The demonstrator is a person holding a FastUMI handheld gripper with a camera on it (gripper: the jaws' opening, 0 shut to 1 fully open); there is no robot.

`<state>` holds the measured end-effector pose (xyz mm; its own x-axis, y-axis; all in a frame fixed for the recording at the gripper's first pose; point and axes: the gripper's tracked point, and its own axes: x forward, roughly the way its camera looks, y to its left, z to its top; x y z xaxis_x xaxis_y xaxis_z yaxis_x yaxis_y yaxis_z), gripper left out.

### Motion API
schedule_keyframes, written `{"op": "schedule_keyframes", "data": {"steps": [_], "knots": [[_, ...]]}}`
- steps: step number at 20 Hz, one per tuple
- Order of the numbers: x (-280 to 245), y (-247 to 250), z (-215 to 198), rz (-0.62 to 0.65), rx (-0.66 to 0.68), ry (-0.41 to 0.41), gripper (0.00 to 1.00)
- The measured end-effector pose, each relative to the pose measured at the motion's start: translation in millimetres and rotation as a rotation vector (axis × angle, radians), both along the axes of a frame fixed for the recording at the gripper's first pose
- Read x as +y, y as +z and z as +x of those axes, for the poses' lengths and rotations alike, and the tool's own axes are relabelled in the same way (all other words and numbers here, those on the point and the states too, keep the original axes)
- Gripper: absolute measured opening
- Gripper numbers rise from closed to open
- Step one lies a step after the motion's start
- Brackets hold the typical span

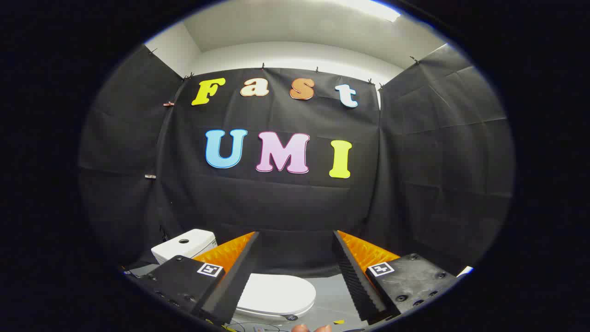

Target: Open the toilet lid.

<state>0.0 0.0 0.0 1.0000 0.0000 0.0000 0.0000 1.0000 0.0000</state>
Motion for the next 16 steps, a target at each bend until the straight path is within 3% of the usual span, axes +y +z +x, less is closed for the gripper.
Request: {"op": "schedule_keyframes", "data": {"steps": [16], "knots": [[-9.8, -1.1, 2.0, -0.013, 0.001, -0.039, 0.98]]}}
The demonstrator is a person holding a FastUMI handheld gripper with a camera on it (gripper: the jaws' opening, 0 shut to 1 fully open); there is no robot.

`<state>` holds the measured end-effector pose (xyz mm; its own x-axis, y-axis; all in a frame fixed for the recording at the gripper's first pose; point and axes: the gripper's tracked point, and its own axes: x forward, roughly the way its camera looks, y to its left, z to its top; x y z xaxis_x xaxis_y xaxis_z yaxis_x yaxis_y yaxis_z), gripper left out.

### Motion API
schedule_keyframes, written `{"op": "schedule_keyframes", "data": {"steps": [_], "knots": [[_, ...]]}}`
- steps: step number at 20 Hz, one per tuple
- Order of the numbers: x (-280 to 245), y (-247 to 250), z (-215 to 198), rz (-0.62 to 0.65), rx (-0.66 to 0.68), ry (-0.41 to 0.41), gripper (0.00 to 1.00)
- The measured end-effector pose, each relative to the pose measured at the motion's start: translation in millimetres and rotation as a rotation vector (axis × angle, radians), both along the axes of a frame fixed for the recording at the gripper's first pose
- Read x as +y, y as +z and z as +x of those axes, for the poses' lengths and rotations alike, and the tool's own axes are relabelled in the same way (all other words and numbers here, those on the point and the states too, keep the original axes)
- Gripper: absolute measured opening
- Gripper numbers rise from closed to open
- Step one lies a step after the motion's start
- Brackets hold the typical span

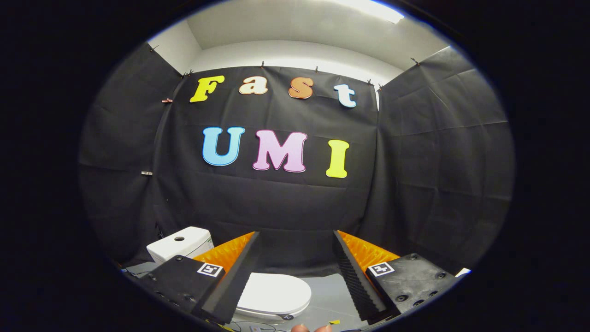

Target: Open the toilet lid.

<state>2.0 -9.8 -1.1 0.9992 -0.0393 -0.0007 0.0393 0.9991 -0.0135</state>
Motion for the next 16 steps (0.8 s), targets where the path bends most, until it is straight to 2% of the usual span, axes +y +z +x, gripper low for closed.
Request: {"op": "schedule_keyframes", "data": {"steps": [6, 10, 12, 16], "knots": [[-7, -7, 7, -0.026, -0.005, -0.044, 0.98], [-14, -16, 20, -0.054, -0.063, -0.083, 0.98], [-17, -35, 28, -0.056, -0.077, -0.098, 0.98], [-16, -96, 45, -0.025, -0.039, -0.073, 0.98]]}}
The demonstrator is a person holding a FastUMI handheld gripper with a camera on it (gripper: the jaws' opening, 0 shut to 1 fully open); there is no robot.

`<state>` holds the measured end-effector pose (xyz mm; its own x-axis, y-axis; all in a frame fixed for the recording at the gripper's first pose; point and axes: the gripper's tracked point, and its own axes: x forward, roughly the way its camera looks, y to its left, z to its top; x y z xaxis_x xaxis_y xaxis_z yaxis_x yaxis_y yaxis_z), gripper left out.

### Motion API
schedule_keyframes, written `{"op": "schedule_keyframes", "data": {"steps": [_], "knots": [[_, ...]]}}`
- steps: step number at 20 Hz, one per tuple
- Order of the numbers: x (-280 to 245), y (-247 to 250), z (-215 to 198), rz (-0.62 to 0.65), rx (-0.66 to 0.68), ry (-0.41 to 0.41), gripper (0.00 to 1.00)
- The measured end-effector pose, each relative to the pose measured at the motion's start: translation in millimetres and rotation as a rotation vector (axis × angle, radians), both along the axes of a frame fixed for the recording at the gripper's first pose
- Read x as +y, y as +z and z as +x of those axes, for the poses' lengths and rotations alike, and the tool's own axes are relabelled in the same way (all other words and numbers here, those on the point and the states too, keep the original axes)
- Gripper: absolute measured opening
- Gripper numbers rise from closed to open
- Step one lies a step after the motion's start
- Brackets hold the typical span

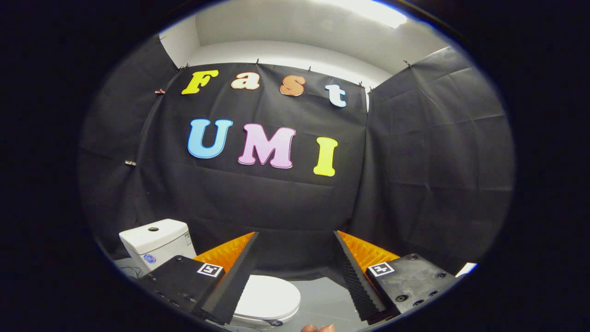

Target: Open the toilet lid.

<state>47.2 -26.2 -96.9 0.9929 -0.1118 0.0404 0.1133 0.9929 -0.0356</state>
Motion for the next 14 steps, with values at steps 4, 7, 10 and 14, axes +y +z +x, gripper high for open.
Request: {"op": "schedule_keyframes", "data": {"steps": [4, 7, 10, 14], "knots": [[4, -73, 12, 0.016, 0.044, 0.05, 0.98], [8, -130, 15, 0.033, 0.087, 0.097, 0.98], [8, -194, 15, 0.085, 0.154, 0.131, 0.98], [0, -276, 16, 0.158, 0.293, 0.14, 0.98]]}}
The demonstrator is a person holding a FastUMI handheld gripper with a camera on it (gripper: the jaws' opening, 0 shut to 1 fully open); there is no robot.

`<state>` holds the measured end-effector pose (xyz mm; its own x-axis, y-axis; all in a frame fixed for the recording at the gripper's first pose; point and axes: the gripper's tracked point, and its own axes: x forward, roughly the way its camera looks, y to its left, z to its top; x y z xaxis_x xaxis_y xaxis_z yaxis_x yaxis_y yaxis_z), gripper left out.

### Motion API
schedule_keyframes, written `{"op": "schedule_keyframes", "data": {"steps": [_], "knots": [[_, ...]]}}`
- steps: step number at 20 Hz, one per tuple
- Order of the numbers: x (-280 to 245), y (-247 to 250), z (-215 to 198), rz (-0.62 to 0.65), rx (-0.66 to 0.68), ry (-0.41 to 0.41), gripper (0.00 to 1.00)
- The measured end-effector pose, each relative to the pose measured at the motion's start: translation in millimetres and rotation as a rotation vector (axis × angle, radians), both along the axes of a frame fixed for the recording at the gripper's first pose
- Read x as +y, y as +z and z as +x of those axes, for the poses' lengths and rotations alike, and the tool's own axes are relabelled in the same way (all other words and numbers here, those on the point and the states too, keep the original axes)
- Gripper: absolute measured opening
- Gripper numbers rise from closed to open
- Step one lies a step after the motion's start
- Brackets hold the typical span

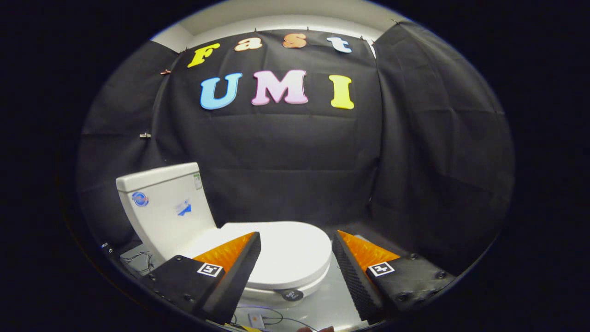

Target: Open the toilet lid.

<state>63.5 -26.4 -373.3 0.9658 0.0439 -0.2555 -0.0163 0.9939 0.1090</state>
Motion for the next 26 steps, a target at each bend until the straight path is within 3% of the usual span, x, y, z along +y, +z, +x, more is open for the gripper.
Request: {"op": "schedule_keyframes", "data": {"steps": [10, 19, 22, 23, 25, 26], "knots": [[10, -150, -5, 0.441, 0.461, 0.062, 0.99], [22, -202, 3, 0.854, 0.669, 0.064, 0.98], [17, -209, 13, 0.94, 0.666, 0.039, 0.92], [17, -210, 17, 0.971, 0.665, 0.034, 0.83], [20, -219, 17, 0.997, 0.699, 0.014, 0.83], [23, -227, 18, 0.997, 0.721, 0.003, 0.68]]}}
